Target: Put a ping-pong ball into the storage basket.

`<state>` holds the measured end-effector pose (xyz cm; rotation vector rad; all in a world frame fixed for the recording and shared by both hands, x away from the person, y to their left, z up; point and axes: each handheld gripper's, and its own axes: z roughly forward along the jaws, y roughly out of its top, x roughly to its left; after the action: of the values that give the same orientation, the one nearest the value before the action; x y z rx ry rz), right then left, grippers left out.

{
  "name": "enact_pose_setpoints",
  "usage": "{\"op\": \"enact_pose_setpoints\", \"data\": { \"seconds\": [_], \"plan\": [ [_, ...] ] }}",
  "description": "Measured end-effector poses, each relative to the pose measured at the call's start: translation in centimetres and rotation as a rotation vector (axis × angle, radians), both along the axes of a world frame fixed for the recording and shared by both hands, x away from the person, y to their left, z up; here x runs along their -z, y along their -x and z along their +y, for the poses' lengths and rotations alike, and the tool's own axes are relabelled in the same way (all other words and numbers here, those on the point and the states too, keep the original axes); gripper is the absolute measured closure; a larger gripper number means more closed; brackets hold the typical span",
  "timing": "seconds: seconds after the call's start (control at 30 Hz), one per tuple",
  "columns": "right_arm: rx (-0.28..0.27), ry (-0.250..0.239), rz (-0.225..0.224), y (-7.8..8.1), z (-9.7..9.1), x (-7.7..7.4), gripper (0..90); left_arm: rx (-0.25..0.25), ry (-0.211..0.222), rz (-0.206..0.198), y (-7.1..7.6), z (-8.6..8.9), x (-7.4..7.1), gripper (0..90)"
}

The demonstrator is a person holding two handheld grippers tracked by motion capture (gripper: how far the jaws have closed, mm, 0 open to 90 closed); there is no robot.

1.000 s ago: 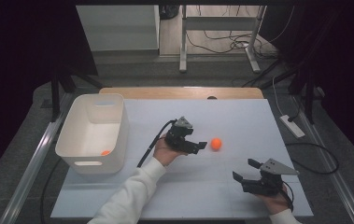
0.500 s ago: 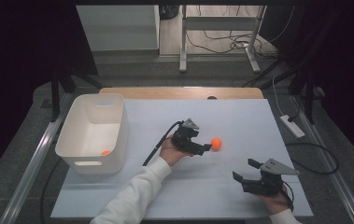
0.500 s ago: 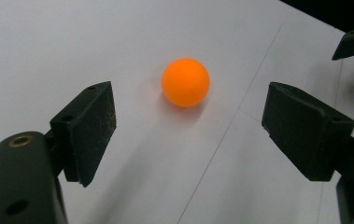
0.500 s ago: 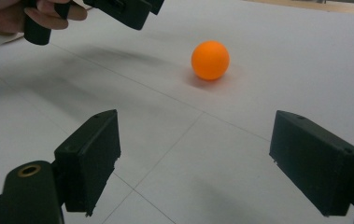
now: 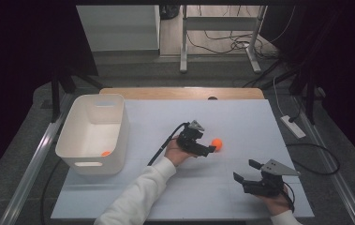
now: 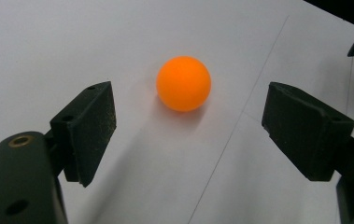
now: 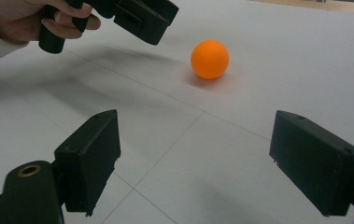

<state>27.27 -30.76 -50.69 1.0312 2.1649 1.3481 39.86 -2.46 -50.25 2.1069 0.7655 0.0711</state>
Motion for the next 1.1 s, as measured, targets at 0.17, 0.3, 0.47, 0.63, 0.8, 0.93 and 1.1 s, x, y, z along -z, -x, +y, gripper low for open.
{"op": "enact_pose_setpoints", "data": {
  "seconds": [0.17, 0.3, 0.47, 0.63, 0.8, 0.93, 1.1],
  "plan": [
    [0.002, 0.0, 0.005, 0.0, 0.0, 0.0, 16.3, 0.006, -0.015, -0.009, -0.1, -0.5, 0.3, 18.7],
    [0.007, -0.002, 0.004, 0.0, -0.1, 0.0, 16.4, 0.014, -0.018, -0.01, -0.2, -1.1, 0.4, 18.7],
    [0.007, -0.003, 0.005, 0.0, -0.1, 0.1, 16.4, 0.02, -0.032, -0.006, -0.4, -1.6, 0.6, 18.7],
    [0.006, -0.004, 0.004, 0.0, -0.1, 0.1, 16.4, 0.015, -0.038, -0.01, -0.5, -1.9, 0.7, 18.7],
    [0.005, -0.001, 0.005, -0.1, -0.2, 0.1, 16.4, 0.009, -0.039, -0.014, -0.8, -2.4, 0.6, 18.9],
    [0.006, -0.001, 0.004, 0.0, -0.2, 0.1, 16.4, 0.01, -0.054, -0.008, -1.0, -2.8, 1.0, 18.8],
    [0.008, -0.002, 0.004, 0.0, -0.2, 0.0, 16.4, 0.007, -0.062, -0.006, -1.4, -3.2, 1.2, 19.0]
  ]
}}
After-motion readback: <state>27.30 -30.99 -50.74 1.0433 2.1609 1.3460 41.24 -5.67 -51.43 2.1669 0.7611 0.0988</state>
